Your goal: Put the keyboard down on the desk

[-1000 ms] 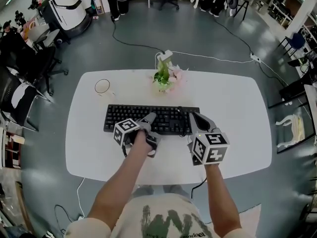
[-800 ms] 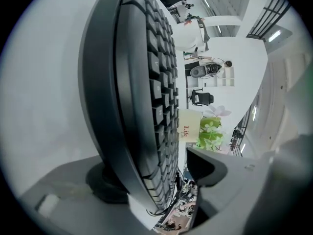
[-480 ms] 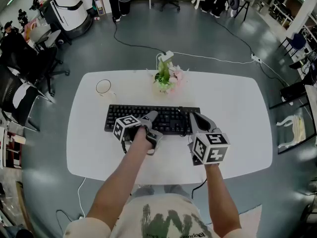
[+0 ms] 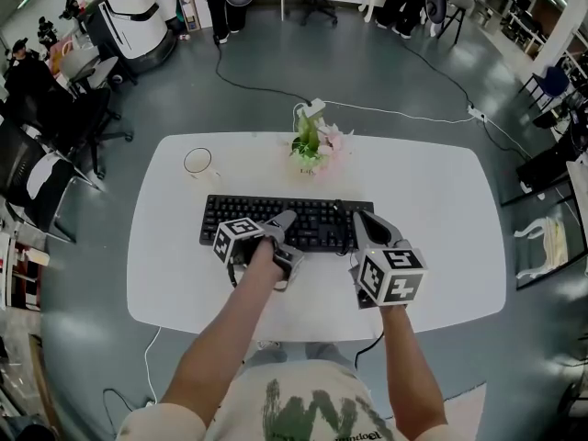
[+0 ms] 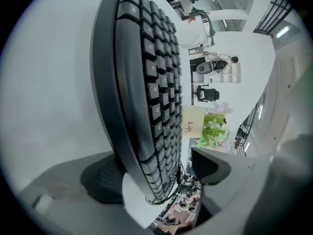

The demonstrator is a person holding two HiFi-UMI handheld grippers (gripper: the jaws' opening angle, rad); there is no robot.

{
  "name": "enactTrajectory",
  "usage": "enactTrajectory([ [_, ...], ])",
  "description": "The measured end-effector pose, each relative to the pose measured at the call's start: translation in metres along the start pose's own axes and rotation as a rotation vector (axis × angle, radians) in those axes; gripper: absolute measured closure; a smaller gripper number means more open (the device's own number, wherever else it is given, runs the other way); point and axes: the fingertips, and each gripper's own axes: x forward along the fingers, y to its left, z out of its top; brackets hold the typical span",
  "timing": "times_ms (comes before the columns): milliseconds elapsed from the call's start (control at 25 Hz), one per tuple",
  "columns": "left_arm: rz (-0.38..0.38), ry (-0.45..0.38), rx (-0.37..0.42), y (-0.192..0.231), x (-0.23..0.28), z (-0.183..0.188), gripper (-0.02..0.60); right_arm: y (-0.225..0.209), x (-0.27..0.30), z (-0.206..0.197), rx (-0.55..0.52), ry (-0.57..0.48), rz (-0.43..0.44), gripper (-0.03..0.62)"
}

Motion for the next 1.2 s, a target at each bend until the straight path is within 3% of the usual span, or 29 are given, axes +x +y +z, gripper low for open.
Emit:
enactTrajectory([
  [760, -0.021, 0.046, -0.002, 0.006, -0.020, -0.011, 0.144, 0.009, -0.008, 0.005, -0.001, -0.019, -0.003, 0.594],
  [1200, -0.114, 0.029, 0.212, -0.048, -0.029, -0.004, 0.147, 0.004, -0.007, 0.012, 0.008, -0.016, -0.017, 0.594],
])
